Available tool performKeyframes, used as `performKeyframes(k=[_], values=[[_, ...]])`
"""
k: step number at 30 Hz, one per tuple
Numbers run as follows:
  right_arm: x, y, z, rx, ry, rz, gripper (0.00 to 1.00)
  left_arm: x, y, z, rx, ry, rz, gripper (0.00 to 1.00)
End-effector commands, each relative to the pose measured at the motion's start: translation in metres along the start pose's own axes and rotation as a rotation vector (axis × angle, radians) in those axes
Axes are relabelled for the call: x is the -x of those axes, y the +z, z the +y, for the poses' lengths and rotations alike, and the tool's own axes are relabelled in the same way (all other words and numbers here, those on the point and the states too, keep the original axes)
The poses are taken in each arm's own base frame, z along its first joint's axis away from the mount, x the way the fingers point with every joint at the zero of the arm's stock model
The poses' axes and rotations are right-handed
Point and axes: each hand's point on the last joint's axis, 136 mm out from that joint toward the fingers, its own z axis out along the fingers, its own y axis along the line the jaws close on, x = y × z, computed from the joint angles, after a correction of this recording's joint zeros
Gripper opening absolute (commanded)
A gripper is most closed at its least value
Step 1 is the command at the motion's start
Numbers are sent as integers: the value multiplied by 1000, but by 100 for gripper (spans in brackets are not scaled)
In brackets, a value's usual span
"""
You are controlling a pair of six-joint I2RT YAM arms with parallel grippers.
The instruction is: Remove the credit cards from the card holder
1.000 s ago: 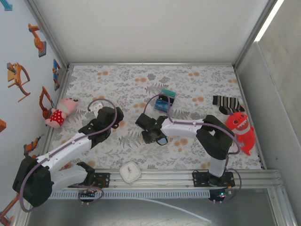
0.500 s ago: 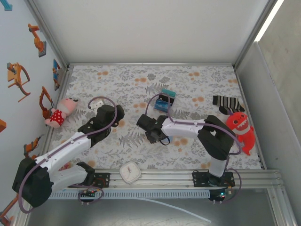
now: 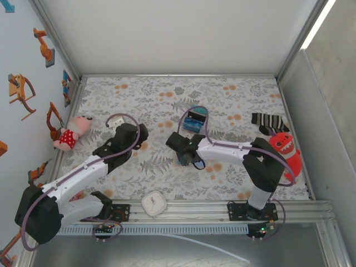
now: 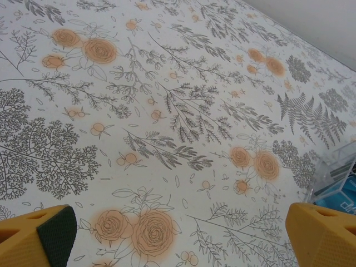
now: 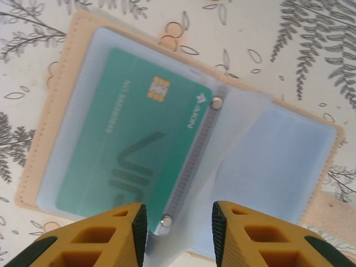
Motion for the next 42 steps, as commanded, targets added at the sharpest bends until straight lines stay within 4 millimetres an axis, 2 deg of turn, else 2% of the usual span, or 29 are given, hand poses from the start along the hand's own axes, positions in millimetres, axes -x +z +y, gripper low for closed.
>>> performKeyframes(k=[1,9,14,24,31,42], values=[[-5,-3,-21,-55,49,-3,36,8,-4,-12,-11,59,-16,97],[-9,-3,-39,-68,109,-7,36,6,-7,-38,-22,218,-26,97],[-11,3,-41,-39,137,-6,36,-1,-3,-52,-49,246,-9,97],[-19,19,-51,-10,191,22,33,-15,4,-65,-84,276,35,97],[-19,21,-60,-10,186,24,30,-19,6,-70,-97,278,47,97],[-16,6,-70,-32,180,2,30,-24,5,-80,-112,331,52,97]])
